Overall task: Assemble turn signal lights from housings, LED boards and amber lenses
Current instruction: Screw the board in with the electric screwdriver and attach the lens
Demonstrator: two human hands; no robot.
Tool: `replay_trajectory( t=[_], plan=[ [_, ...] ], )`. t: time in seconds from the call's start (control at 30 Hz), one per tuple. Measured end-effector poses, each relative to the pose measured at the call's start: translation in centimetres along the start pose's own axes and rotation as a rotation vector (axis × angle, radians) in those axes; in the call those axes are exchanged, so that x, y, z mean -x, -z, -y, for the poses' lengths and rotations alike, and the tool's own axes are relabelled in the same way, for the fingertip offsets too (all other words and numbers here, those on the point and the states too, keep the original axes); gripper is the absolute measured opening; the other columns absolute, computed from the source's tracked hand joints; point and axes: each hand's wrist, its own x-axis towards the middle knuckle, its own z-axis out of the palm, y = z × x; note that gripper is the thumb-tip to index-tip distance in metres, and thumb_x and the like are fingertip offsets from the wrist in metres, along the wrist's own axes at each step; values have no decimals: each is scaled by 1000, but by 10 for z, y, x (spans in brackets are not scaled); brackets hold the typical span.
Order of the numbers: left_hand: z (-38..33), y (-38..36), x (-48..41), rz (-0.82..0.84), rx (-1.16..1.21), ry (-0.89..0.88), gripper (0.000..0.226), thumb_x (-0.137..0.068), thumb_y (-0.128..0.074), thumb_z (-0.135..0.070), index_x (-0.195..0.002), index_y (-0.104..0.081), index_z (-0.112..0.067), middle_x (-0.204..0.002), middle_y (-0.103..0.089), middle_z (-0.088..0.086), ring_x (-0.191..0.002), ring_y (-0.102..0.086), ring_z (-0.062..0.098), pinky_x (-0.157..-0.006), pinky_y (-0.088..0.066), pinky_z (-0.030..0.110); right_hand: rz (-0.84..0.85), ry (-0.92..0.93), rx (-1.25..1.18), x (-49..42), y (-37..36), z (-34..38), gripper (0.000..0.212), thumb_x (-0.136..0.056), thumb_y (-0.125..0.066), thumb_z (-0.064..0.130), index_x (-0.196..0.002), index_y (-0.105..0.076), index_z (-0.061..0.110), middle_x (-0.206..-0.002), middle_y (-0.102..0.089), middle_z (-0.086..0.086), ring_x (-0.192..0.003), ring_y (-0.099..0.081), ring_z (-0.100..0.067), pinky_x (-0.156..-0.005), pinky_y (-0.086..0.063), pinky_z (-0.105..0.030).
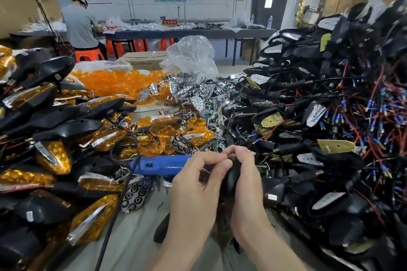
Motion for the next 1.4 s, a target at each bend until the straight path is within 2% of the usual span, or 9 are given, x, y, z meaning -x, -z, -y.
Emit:
replay_trajectory(
  t=[0.13,0.47,0.63,0.8,0.93,1.03,1.1,1.23,1.4],
  plan=[
    [0,-2,0,-22,-23,-31,4,-88,-67,-33,-90,-71,-35,-93,-72,-16,-92,-66,5,-73,-46,9,-9,90,42,3,-1,-1,22,-79,-56,42,-80,-65,22,-85,-65,-2,-87,-64,-24,-81,-49,-42],
    [6,-4,2,-12,-117,-120,10,-90,-64,-36,-93,-73,-34,-95,-70,-19,-96,-66,4,-77,-48,12,-33,189,82,5,2,2,20,-85,-52,36,-79,-65,22,-83,-65,3,-79,-63,-10,-69,-51,-22],
    [9,-5,7,19,-290,-267,27,-98,-52,-42,-116,-71,-35,-116,-61,-30,-114,-58,-1,-94,-41,8,-57,148,9,4,2,4,23,-86,-55,41,-79,-68,23,-86,-65,1,-87,-61,-15,-85,-50,-36],
    [9,-9,16,236,-503,-303,45,-103,-29,-50,-147,-38,-41,-144,-35,-31,-136,-29,-5,-108,-25,11,-93,47,-66,1,7,12,28,-84,-60,49,-80,-69,23,-93,-65,-6,-92,-61,-26,-97,-51,-51],
    [-1,-7,19,250,-245,-121,42,-102,-35,-54,-143,-28,-61,-142,-34,-38,-137,-32,-9,-97,-36,15,-68,13,-113,0,9,18,28,-89,-60,47,-76,-70,25,-84,-66,-2,-76,-63,-19,-79,-53,-43],
    [1,9,20,100,-222,13,33,-98,-42,-48,-130,-43,-59,-126,-49,-40,-119,-46,-16,-88,-43,16,-60,-5,-148,-7,12,21,41,-100,-54,38,-65,-73,29,-75,-73,1,-51,-58,-14,-59,-52,-33],
    [5,22,17,60,-262,160,30,-98,-49,-37,-122,-50,-54,-115,-56,-38,-109,-53,-15,-90,-48,19,-79,7,-88,-8,11,22,35,-102,-53,32,-77,-76,23,-89,-78,0,-48,-56,-15,-49,-52,-31],
    [8,42,1,-51,121,654,18,-99,-56,-15,-116,-61,-15,-102,-74,3,-86,-74,12,-84,-58,34,-19,-33,100,-3,8,20,25,-97,-63,31,-81,-65,12,-71,-69,-3,-50,-58,-19,-47,-52,-31],
    [-3,43,-28,-1,612,1025,23,-100,-53,-16,-107,-50,6,-108,-60,33,-97,-67,40,-68,-58,40,1,-25,273,1,6,21,27,-101,-58,30,-81,-59,12,-59,-65,3,-49,-60,-19,-46,-53,-30]
  ],
)
